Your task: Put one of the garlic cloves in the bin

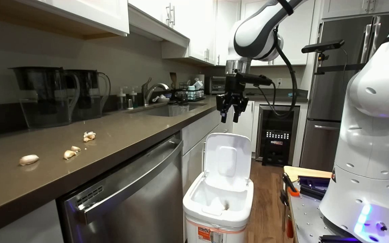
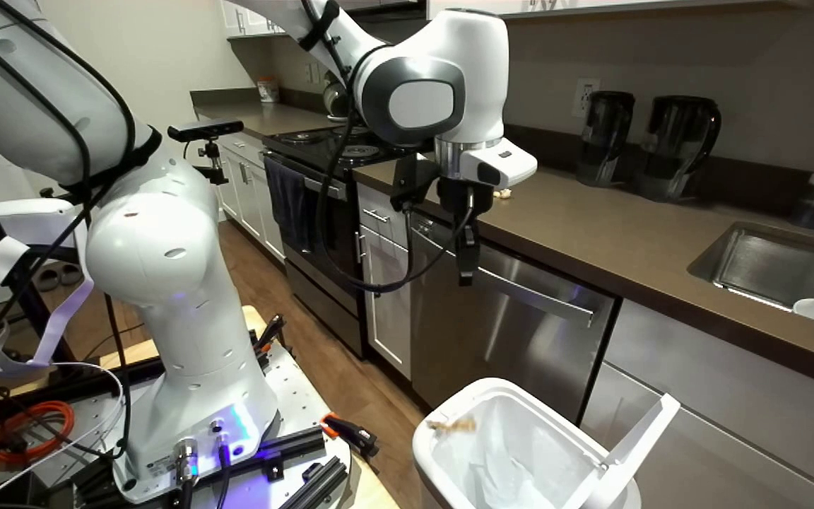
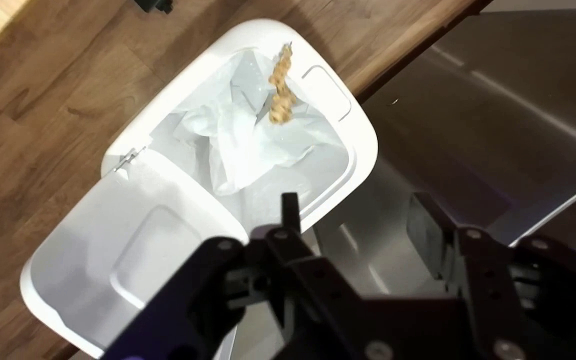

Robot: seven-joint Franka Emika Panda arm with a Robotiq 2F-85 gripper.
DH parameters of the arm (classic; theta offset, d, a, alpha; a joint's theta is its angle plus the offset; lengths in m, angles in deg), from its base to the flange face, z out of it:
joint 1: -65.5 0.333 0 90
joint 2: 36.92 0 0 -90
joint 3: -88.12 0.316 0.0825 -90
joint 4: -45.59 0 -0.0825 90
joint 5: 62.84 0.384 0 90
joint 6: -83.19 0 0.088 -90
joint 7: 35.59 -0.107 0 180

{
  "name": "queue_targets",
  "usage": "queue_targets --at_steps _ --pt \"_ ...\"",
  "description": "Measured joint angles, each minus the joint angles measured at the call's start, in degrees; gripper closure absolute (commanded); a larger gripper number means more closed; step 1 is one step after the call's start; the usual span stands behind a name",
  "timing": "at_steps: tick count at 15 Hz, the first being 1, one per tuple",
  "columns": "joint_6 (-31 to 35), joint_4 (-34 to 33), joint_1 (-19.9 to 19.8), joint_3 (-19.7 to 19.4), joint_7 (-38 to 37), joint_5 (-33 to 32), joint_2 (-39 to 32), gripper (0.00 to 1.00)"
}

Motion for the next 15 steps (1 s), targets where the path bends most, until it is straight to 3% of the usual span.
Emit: queue_targets --at_steps 1,3,10,15 --pt "0.0 -0.59 0.17 0.34 0.17 0.0 -0.2 0.04" --pt "0.0 -1.93 1.2 1.36 0.52 0.03 -0.46 0.0" --pt "-0.06 -7.72 9.04 6.2 3.02 0.21 -0.52 0.0" --pt "-0.04 -11.53 13.58 6.79 7.73 1.62 -1.68 0.0"
